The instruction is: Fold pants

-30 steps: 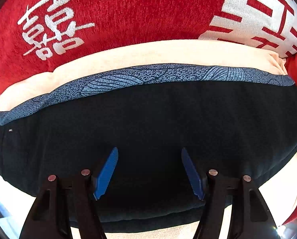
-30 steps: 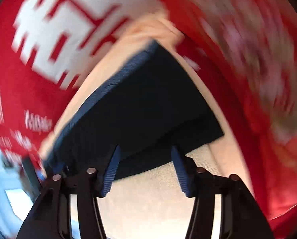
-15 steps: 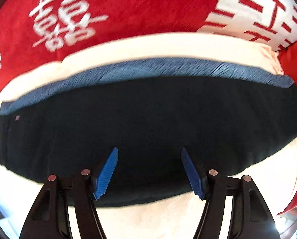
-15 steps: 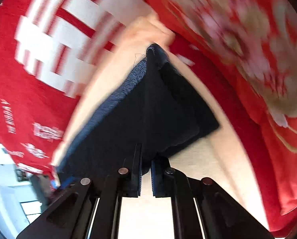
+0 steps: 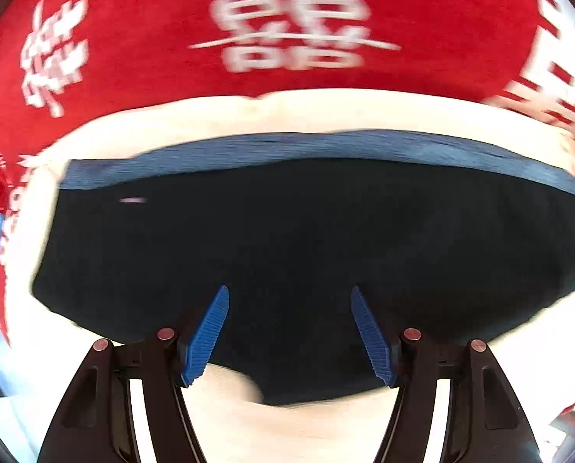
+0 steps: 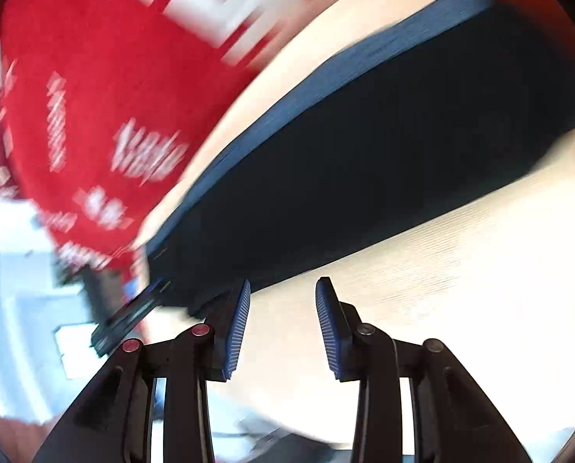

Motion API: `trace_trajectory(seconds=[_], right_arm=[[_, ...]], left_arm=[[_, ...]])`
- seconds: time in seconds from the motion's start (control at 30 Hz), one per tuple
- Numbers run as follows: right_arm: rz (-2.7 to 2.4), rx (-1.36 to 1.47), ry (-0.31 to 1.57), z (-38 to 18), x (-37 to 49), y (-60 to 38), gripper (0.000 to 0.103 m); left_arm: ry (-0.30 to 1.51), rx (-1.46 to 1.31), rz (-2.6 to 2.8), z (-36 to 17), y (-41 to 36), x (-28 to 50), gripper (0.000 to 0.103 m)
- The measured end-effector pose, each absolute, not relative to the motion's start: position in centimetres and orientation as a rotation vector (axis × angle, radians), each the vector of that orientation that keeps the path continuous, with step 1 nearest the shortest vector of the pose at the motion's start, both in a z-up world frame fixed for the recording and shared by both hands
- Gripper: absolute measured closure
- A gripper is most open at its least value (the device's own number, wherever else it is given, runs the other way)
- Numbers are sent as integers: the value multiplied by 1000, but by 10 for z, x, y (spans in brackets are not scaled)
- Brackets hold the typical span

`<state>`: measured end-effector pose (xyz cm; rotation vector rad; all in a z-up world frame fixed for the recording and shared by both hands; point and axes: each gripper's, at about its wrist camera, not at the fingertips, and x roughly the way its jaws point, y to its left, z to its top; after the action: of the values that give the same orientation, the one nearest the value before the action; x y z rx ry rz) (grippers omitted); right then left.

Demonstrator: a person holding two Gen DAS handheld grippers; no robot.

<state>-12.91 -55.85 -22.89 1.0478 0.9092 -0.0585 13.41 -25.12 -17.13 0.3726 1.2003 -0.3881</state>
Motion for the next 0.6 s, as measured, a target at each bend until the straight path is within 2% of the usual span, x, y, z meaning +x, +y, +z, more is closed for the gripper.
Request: trace_trajectory(seconds=[0.1,0.27,0.37,0.47,0.57,0.6], right_arm=[[77,1100,940,-255,-74,-485,64],[140,1132,958,-297,-27,-418,64],[155,1116,962,-304,-11,-399,64],[148,1135,970,-314,3,-396,64],[141,1202,946,-322,12,-397,64],[142,1216,947,-323,22,-395,76]], left_arm=[[1170,394,-340,-178,-213,165,36],[1141,462,-256,-199,-147,206,36],[1171,394,-252,-212,-117,222,35],[1146,358,-274,-217,-110,224,27],[1137,328,-297,-221,-106,226,26],[1140,324,-302,-219,-104,226,26]])
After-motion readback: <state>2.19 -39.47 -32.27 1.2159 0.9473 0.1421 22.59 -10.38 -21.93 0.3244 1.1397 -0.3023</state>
